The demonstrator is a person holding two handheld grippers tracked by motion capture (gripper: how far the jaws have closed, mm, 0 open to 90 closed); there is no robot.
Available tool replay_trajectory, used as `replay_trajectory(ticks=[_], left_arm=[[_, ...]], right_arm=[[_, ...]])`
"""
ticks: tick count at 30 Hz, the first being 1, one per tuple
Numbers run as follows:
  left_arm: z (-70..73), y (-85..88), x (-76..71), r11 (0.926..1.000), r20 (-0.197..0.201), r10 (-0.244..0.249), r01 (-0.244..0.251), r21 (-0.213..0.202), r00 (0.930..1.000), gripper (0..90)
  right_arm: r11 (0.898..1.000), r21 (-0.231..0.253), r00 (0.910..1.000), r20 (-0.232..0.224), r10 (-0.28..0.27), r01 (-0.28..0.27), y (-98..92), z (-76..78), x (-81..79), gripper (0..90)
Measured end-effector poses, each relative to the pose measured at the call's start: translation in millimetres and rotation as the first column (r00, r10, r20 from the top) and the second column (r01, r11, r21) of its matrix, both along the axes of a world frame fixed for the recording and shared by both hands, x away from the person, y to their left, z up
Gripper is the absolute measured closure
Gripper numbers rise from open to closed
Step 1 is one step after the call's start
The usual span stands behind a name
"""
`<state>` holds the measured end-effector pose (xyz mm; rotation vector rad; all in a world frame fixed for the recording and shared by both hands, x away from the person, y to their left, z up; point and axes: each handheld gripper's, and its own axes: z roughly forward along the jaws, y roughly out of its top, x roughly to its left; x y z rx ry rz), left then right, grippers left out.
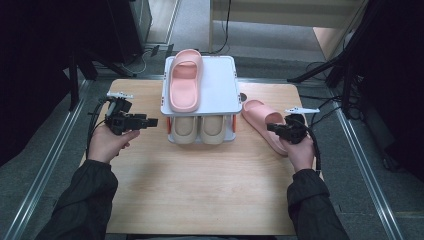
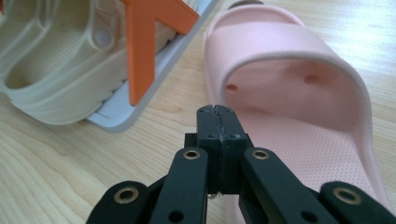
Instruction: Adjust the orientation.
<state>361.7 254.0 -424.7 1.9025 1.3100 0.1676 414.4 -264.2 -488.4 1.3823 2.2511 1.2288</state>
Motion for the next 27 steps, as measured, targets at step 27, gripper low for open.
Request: replay_trajectory(ticks=[27], left_arm=[[-30.7, 5.5, -29.5, 0.9995, 0.018, 0.032, -0.032, 0.006, 0.9993, 39.1]], right_arm=[[0.997, -0.055, 0.9968, -0.057, -0.055, 0.052, 0.6, -18.6, 22.1, 90.0]])
